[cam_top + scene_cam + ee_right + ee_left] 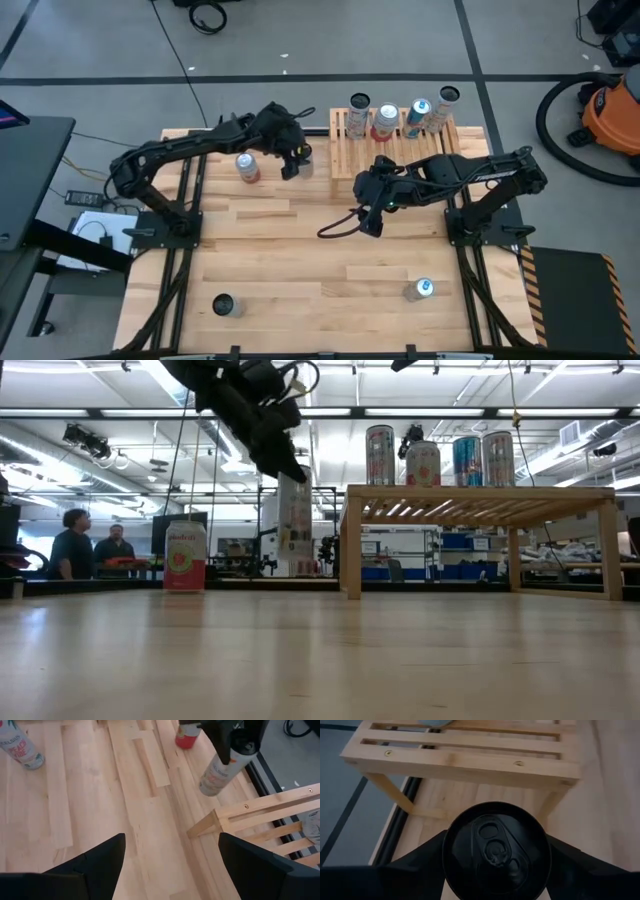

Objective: Place canned beverage on shelf
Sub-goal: Put the top white-yellow soda can on the shelf aligned with the other white-yellow soda can

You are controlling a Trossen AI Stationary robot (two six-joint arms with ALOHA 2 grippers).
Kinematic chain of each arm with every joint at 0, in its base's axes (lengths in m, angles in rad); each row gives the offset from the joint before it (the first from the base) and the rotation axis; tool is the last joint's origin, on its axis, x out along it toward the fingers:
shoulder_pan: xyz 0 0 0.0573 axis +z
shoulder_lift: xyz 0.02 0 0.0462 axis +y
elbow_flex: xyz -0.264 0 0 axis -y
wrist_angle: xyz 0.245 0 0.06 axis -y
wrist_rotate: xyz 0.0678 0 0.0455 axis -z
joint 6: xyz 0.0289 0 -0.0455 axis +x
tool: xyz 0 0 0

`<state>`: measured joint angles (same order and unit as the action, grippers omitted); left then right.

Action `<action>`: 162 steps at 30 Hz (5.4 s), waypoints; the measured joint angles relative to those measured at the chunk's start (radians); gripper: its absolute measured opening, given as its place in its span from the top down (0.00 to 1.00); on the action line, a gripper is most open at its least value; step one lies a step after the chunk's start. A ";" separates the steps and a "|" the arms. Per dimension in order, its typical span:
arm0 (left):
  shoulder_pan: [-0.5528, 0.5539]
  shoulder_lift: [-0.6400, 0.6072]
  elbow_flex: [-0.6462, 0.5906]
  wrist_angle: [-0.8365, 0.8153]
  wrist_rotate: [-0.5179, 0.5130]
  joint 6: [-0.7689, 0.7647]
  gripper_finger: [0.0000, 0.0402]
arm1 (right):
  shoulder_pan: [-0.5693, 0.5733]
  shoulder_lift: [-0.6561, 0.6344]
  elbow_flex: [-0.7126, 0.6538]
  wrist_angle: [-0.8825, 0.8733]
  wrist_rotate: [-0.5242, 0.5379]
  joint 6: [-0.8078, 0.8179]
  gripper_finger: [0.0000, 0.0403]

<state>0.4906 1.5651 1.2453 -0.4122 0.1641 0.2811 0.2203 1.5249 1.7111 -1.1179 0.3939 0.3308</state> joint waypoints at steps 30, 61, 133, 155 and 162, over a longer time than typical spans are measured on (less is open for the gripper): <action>-0.298 -0.288 0.002 -0.079 -0.002 0.004 0.35 | -0.019 0.091 -0.181 0.365 0.106 -0.281 0.18; -0.493 -0.288 0.000 -0.044 0.004 0.000 0.35 | -0.047 0.091 -0.301 0.854 -0.212 -0.393 0.18; -0.493 -0.291 0.007 0.074 -0.012 0.095 0.25 | -0.051 0.093 -0.305 0.832 -0.178 -0.417 0.34; -0.494 -0.290 0.003 0.064 -0.028 0.064 0.25 | -0.051 0.093 -0.303 0.829 -0.170 -0.415 0.34; -0.493 -0.288 0.001 0.117 -0.033 0.045 0.25 | -0.051 0.090 -0.300 0.834 -0.173 -0.413 0.34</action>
<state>-0.0025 1.2768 1.2463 -0.2950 0.1310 0.3256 0.1688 1.6146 1.4107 -0.2840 0.2209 -0.0822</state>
